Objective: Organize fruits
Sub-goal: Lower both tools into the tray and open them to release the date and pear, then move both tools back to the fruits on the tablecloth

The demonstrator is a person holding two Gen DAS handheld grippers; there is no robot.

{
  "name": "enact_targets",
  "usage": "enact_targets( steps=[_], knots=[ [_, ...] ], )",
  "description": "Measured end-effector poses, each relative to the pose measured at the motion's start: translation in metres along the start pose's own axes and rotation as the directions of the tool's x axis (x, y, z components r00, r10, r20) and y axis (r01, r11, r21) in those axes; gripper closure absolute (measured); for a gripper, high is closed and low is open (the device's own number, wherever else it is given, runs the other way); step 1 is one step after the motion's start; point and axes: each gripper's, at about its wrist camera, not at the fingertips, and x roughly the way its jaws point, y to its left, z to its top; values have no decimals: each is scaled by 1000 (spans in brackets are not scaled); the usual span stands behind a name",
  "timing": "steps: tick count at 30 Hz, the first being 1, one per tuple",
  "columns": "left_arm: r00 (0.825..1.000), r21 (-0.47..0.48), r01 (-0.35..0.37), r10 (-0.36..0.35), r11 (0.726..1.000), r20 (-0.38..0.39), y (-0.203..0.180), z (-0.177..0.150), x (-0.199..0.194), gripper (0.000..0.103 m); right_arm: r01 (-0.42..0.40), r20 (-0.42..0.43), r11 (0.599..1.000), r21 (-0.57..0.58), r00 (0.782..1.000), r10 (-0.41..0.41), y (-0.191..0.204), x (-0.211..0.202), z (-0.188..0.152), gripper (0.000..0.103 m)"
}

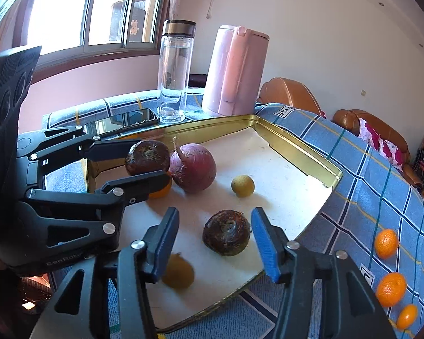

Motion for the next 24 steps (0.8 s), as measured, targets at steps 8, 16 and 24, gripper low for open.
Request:
enact_targets(
  steps=[8,16,24],
  knots=[
    [998,-40,-14,17,999,68,-2,9,-16,21,44,102,998,54,994,-49,-12,-28,-8,27],
    [995,-1,14,-14,1000,96,-33,25,-21,11,114,151,987,112,980,-130,-39,-55,-23,27],
    [987,70,75,-84,995,138,-81,50,-24,2,244,132,947,208,953,-275,-88,-89,-48,27]
  ],
)
